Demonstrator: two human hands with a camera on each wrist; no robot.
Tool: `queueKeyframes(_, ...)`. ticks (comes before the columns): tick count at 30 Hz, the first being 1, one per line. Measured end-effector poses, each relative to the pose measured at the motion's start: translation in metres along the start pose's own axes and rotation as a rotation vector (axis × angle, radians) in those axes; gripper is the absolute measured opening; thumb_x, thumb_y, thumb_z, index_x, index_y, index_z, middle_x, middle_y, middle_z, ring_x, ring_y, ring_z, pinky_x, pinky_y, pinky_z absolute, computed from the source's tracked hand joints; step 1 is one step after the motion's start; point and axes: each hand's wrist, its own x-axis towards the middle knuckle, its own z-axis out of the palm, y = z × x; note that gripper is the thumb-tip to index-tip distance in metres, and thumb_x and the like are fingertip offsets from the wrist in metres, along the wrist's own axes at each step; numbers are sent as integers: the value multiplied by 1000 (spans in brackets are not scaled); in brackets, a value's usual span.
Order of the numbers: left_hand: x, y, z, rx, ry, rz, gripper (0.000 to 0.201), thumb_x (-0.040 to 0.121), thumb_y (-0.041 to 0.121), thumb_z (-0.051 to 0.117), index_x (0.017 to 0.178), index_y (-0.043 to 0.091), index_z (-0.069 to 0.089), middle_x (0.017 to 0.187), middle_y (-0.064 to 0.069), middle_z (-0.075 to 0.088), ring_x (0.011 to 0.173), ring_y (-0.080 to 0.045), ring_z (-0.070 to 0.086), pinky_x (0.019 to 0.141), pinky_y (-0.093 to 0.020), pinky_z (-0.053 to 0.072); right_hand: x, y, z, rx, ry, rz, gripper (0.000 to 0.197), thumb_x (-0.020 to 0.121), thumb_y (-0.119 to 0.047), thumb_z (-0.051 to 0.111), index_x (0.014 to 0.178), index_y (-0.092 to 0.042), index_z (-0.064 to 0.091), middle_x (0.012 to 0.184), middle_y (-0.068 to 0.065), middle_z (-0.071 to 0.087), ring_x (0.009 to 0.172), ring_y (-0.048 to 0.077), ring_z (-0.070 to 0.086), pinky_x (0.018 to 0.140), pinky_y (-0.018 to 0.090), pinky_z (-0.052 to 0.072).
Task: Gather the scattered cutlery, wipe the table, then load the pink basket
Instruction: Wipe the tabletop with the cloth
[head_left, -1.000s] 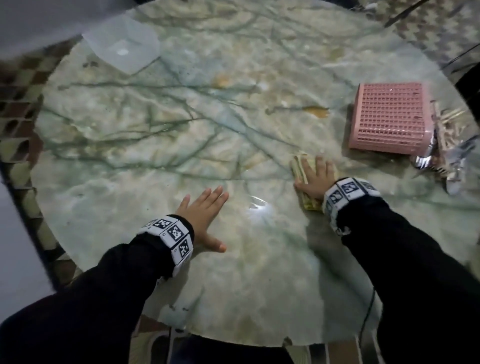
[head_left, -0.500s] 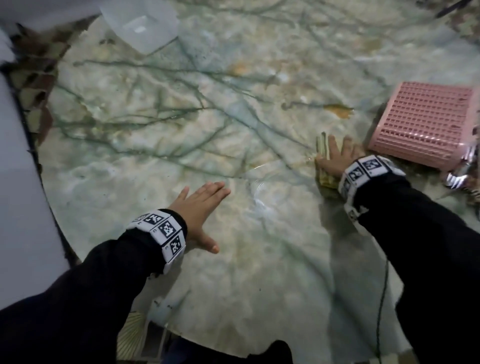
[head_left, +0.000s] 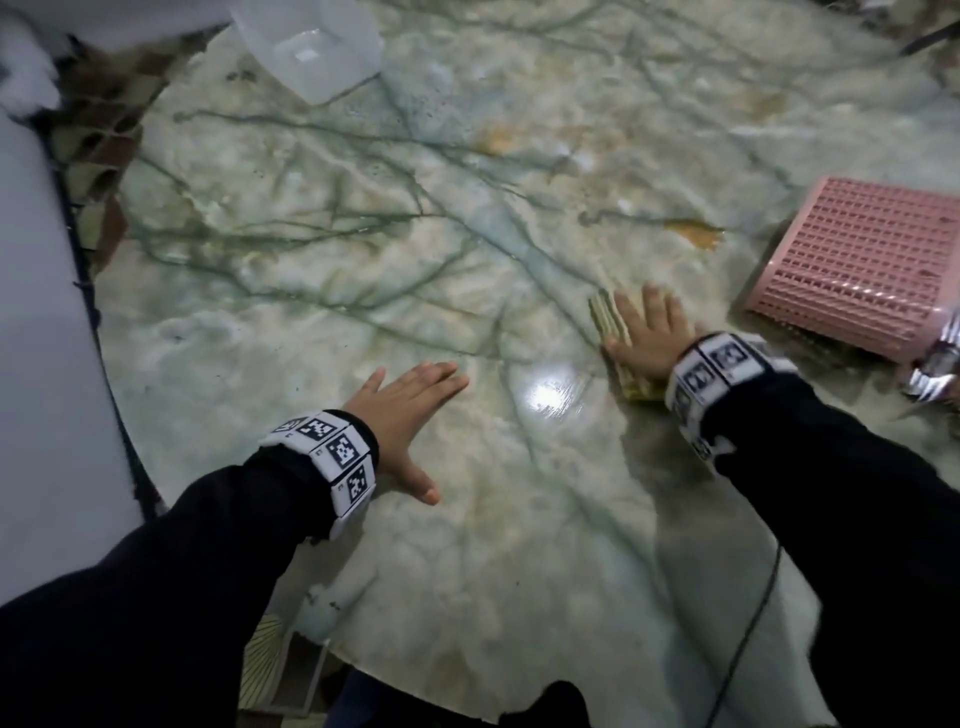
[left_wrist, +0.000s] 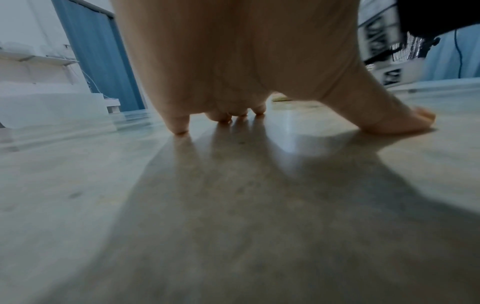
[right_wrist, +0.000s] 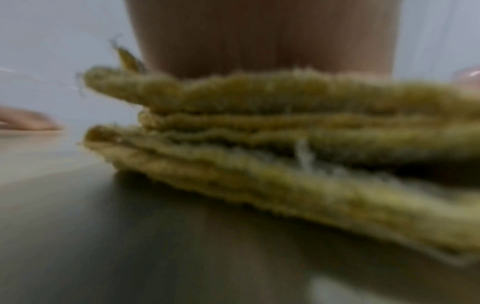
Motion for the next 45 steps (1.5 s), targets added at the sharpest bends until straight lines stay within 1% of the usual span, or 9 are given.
queueKeyframes(3,-1,0,1,5,3,-1,130,55,60,78,147,34,-11,154,14,-17,143,-5,-12,113,-49,-5,23,-46,-7,39,-19,-86,67,96,-47,33,150,-25,1,157,11,-12,144,35,-4,115,50,6)
queueKeyframes(7,-2,0,-1,17,4,5,129,56,61,77,147,33,-11,155,12,-17,143,-7,-12,114,-49,-5,-24,-73,47,-198,45,-294,64,76,-57,24,125,-34,58,132,5,57,117,25,57,94,44,39)
queueKeyframes(12,-3,1,-1,19,8,11,129,56,61,76,147,33,-11,154,13,-18,143,-6,-13,114,-48,-5,-71,8,43,-296,-253,-338,95,58,-71,-6,146,-36,-12,153,-5,-26,144,21,-15,114,52,3)
queueKeyframes(17,-3,0,-2,13,-7,9,129,56,62,75,146,34,-12,154,13,-19,142,-6,-14,114,-47,-6,6,26,-9,34,-10,49,68,97,-49,30,149,-26,-7,156,7,-17,144,32,-12,115,51,0)
queueKeyframes(25,0,5,-30,155,-61,41,112,65,62,70,148,31,1,157,10,-4,144,-8,6,115,-41,6,-4,-58,4,24,-146,-236,76,92,-37,46,149,-34,-4,155,0,-23,144,23,-17,113,50,-5)
queueKeyframes(29,27,4,-67,195,74,101,90,70,56,69,144,29,25,148,8,32,134,-10,34,109,-31,20,-23,-47,11,-50,-115,-268,70,95,-30,40,150,-31,-3,156,0,-18,145,21,-11,115,47,1)
queueKeyframes(39,87,-12,-98,152,89,-10,117,63,59,73,150,21,4,157,8,-1,144,-10,9,116,-37,5,79,-4,-31,397,151,435,63,99,-34,31,151,-23,-4,155,15,-16,143,35,-13,115,51,-2)
queueKeyframes(43,88,-19,-94,137,97,24,117,65,61,70,150,23,0,157,10,-6,144,-8,6,116,-34,3,121,10,-48,480,364,510,87,82,-68,-5,150,-15,3,153,27,-7,142,43,-4,114,50,0)
queueKeyframes(45,89,-20,-94,161,107,36,116,65,63,68,150,23,-1,157,10,-6,144,-7,5,116,-33,2,137,14,-61,443,332,497,75,90,-60,11,151,-17,6,154,26,-3,142,43,-1,114,49,3)
